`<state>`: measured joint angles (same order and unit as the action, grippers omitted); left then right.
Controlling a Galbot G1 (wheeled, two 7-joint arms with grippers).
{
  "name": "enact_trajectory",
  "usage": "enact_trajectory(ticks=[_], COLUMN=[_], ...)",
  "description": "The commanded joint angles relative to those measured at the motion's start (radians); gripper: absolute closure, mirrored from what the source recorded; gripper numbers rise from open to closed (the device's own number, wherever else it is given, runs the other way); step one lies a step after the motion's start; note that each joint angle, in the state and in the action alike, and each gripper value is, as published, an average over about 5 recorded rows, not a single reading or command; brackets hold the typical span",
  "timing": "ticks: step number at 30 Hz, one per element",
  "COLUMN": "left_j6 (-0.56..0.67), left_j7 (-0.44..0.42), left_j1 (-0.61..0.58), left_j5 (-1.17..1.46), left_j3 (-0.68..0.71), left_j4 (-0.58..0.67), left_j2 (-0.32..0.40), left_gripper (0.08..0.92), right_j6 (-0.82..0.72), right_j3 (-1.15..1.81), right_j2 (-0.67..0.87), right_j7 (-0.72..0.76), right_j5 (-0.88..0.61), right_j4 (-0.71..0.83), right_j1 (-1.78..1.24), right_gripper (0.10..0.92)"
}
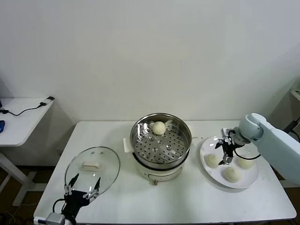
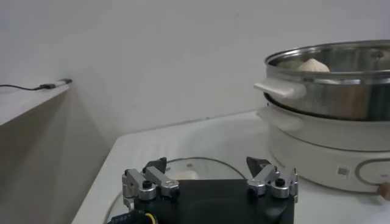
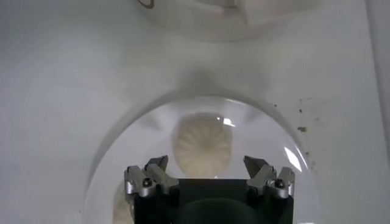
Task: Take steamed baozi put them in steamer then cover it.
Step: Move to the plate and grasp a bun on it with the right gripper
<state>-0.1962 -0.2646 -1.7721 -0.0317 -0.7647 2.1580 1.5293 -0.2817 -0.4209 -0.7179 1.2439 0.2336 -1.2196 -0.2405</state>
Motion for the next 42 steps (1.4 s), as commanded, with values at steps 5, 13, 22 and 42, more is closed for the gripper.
enact_trajectory(ticks=[5,13,22,42], left_j6=[0.002,0.000,-0.001,-0.001], left_j7=[-0.001,-0.002,-0.003,-0.005], left_j1=[-0.002,0.006,0.013,0.025], left_j5=[-0.001,0.000,0.000,-0.008], left_j3=[-0.004,-0.006,-0.006,0.002], left_j4=[-0.007,-0.012,-0.021,-0.024], left_j2=[0.001,0.002,0.002,0.003], left_gripper=[0.177,0.177,0.177,0.177], right_j6=[0.004,0.020,0.031,0.015], right_j3=[0.016,0.017,0.019,-0.058], right_j2=[-0.070,-0.086,-0.090,0.016], right_j7=[0.011,0.029,0.035,0.066], right_j5=[0.064,0.106,0.118,-0.008], right_j4=[0.049,0.068,0.098,0.017], right_j1=[-0.030,-0.032,-0.021,0.138], right_gripper=[0.203,0.203,0.203,0.403])
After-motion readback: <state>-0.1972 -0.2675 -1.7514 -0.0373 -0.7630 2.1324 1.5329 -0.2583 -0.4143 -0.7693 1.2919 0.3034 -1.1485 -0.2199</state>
